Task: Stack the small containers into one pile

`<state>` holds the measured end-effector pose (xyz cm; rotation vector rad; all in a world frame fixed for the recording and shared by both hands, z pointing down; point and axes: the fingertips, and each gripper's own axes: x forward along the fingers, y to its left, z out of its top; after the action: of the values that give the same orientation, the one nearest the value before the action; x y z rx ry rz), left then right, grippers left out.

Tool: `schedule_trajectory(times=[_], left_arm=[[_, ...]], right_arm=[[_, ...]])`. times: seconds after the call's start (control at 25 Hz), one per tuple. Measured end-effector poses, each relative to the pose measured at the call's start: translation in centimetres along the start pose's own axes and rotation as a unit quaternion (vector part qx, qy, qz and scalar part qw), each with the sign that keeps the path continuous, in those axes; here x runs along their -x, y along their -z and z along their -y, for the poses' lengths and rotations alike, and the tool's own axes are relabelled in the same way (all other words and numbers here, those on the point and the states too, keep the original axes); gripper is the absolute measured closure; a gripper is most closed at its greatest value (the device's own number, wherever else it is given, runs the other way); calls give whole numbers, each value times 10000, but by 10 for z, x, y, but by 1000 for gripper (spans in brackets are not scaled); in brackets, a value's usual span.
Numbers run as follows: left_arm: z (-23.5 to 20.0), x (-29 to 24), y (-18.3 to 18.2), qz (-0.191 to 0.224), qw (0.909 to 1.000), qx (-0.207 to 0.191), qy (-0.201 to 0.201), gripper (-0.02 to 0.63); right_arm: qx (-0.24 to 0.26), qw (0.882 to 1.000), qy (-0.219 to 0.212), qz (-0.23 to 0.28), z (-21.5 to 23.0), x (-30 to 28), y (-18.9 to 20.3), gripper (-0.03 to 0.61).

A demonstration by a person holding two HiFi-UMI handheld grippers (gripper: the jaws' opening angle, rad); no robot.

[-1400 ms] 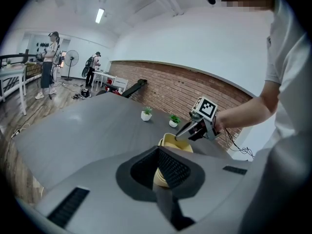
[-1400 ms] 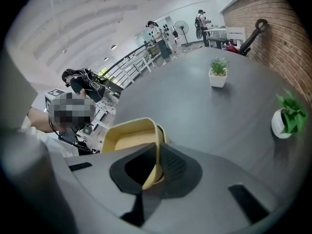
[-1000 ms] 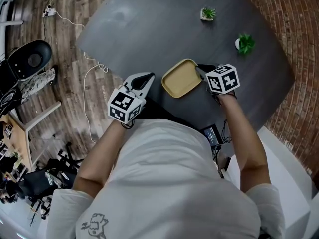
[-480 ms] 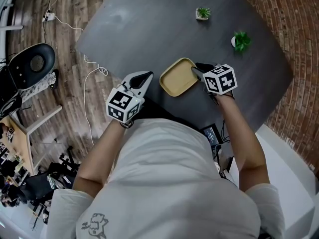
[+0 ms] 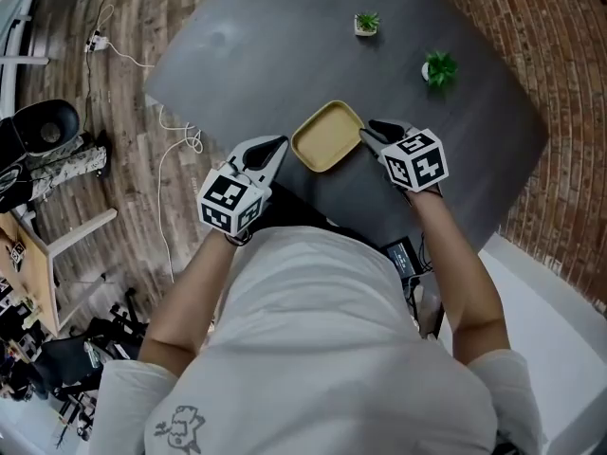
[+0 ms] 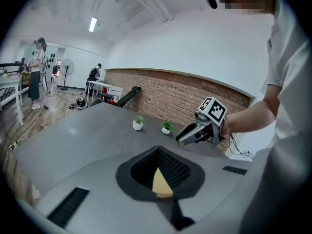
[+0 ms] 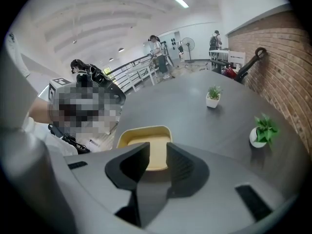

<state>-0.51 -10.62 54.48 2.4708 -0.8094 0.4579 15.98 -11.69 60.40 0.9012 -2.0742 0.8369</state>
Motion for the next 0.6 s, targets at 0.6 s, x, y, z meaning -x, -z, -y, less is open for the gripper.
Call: schedule_trajectory(times=[0.6], left_arm=[[69,36,-31,651,9966,-439,-259,603]], right_arm=[[793,9844,464,1501,-43,106,0,495]])
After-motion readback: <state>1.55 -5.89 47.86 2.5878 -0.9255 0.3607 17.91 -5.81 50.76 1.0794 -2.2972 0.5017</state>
